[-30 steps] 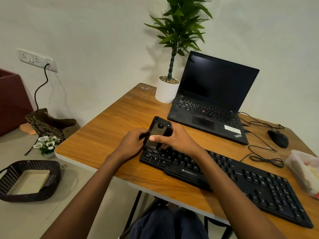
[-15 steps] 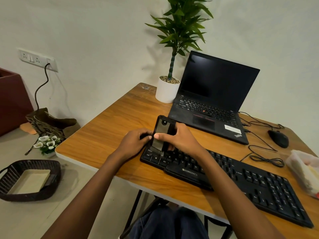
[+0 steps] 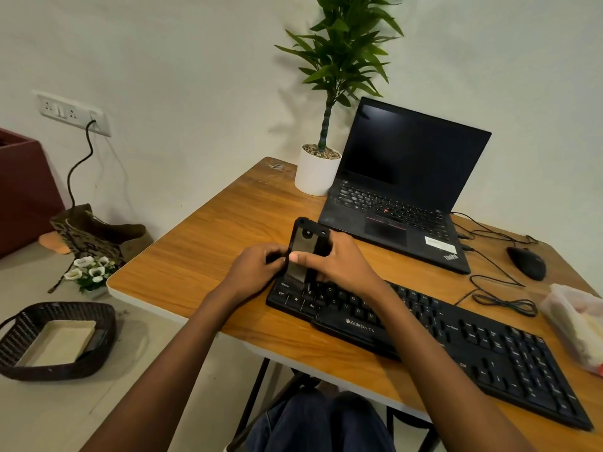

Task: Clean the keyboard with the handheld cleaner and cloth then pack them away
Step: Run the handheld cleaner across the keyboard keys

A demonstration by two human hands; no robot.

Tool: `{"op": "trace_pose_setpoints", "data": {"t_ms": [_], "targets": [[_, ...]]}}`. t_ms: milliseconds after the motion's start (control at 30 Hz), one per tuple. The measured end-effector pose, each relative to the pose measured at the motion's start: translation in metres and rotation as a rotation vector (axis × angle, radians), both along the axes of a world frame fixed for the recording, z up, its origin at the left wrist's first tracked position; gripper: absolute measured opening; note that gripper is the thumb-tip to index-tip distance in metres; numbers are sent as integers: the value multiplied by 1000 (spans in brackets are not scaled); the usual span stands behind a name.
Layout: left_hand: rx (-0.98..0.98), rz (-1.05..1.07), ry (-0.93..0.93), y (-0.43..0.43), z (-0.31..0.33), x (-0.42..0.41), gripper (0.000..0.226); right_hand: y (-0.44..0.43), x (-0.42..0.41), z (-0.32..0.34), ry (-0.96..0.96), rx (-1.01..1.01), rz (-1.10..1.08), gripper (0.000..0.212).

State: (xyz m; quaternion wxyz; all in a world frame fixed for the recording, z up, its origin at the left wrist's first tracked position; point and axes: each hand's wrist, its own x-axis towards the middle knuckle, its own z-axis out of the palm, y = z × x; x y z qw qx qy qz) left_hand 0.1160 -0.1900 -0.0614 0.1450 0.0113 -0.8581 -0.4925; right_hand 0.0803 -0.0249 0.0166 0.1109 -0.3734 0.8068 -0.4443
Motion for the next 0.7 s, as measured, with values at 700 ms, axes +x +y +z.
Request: {"op": "trace_pose_setpoints", "data": {"t_ms": [700], "targets": [[18, 2, 4, 0, -2, -2, 20, 3, -4, 5, -84, 37, 63, 18]]}}
